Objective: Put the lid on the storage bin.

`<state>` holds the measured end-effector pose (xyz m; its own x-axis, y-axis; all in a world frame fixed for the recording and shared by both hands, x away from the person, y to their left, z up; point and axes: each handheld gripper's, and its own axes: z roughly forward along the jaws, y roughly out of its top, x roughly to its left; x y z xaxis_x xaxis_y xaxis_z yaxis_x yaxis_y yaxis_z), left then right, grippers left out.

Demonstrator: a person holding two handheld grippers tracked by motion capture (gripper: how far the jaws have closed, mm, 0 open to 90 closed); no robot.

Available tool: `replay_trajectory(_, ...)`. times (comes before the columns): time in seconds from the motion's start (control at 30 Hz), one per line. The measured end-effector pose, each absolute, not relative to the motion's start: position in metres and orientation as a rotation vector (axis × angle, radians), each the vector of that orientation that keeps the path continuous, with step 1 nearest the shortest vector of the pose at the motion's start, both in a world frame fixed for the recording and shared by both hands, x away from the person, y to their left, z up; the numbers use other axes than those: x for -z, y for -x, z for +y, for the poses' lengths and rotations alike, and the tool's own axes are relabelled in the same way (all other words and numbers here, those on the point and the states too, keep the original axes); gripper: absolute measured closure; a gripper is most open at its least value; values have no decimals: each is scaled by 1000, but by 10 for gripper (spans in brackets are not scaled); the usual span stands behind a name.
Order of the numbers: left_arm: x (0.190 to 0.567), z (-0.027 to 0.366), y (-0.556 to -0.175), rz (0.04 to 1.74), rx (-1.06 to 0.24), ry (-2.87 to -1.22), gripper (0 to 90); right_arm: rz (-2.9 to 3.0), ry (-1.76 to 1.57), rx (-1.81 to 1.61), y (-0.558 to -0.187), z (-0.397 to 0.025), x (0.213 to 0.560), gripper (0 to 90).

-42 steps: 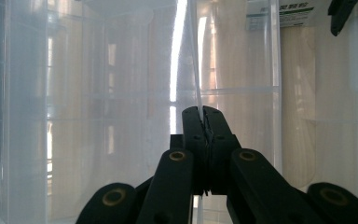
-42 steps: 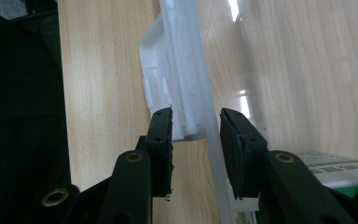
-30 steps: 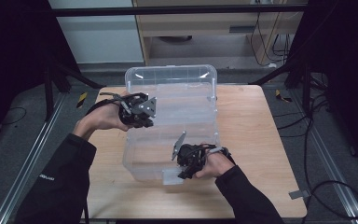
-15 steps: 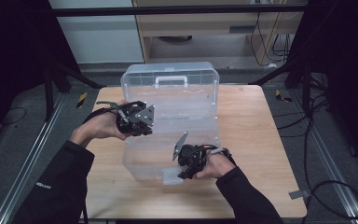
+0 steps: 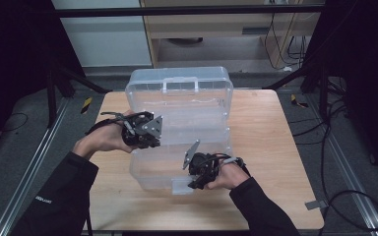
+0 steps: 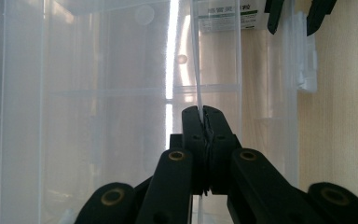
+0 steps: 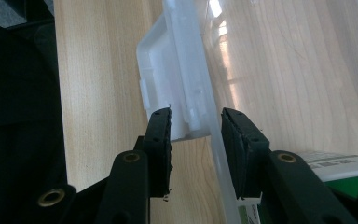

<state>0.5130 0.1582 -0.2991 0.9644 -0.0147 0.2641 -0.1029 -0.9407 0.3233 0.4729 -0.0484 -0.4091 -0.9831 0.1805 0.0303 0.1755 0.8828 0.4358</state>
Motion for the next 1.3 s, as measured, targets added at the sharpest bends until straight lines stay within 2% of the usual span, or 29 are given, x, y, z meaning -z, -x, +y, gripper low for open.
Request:
replay_trajectory(0.43,304,159,-506,-86,-363,-2767,882,3007,-303,-713,-468,-50,408,627)
replay_trajectory(0.67,305,160,-506,-88,-352,-2762,880,2905,-385,-887,-467,-67,398,616)
replay_trajectory(1.1,306,160,-505,-70,-347,-2764,876,2747,-535,-1126,-453,-109,385,695)
replay_trajectory(1.3,305,159,-505,-61,-344,-2767,874,2669,-600,-1228,-448,-128,379,794)
